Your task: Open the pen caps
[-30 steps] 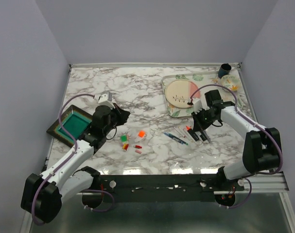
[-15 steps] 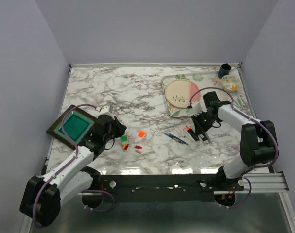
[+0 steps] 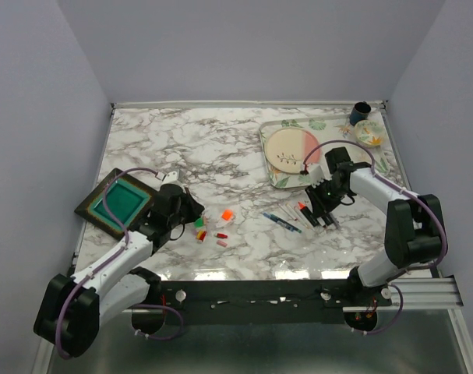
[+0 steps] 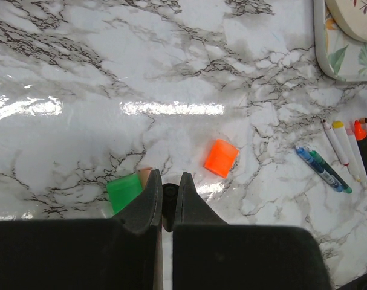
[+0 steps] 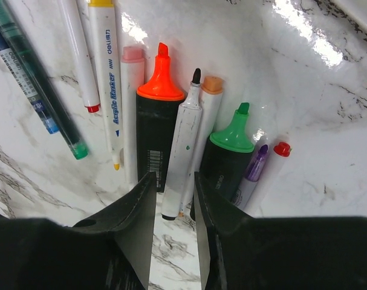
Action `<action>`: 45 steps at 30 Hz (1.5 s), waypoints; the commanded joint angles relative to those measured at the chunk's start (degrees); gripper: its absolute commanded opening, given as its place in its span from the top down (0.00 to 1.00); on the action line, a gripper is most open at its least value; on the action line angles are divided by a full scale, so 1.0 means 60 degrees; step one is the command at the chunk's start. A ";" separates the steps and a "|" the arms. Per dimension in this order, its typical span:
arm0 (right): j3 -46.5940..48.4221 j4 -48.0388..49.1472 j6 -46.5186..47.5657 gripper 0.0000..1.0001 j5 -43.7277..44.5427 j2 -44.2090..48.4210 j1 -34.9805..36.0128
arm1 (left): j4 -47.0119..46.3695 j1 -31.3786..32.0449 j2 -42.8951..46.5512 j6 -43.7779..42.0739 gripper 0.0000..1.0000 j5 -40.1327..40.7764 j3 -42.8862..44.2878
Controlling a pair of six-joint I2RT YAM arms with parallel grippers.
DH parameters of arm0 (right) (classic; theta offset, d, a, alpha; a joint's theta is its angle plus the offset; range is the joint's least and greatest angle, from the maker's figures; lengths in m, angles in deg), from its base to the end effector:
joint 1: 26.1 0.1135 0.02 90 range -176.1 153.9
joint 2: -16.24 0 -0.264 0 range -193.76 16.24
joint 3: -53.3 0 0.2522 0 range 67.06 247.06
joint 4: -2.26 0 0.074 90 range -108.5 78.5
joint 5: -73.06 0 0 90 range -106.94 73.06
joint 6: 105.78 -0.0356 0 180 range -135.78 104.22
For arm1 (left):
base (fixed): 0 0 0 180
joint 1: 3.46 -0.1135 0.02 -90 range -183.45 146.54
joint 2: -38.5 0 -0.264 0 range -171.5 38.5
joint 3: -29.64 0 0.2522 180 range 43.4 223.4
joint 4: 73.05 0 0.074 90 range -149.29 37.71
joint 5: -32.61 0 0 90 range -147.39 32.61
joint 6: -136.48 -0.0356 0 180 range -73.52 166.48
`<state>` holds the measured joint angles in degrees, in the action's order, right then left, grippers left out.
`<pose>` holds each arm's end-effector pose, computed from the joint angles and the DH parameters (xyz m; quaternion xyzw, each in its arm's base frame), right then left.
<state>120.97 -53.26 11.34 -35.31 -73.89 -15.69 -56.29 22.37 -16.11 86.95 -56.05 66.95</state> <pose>0.2695 0.0609 0.1757 -0.3316 0.9242 0.1420 0.1253 0.1792 -0.0858 0.1923 -0.1180 0.8752 -0.2478 0.3983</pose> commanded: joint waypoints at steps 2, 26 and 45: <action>0.0361 -0.0262 0.0300 0.62 -0.0336 0.0636 -0.0066 | 0.0173 0.0120 -0.0624 0.0008 0.96 -0.0224 0.0205; 0.0405 -0.0291 0.0447 0.61 -0.0644 0.1047 -0.0110 | 0.1652 0.1511 -0.5150 -0.1046 0.78 0.1490 0.3354; 0.0390 -0.0233 0.0476 0.62 -0.1112 0.1850 -0.0576 | 0.1961 0.1555 -0.3601 -0.1442 0.36 0.2047 0.3781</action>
<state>122.20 -54.50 13.41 -38.92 -66.81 -16.45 -43.06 31.51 -45.18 79.63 -45.31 89.68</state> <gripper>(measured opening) 0.387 0.583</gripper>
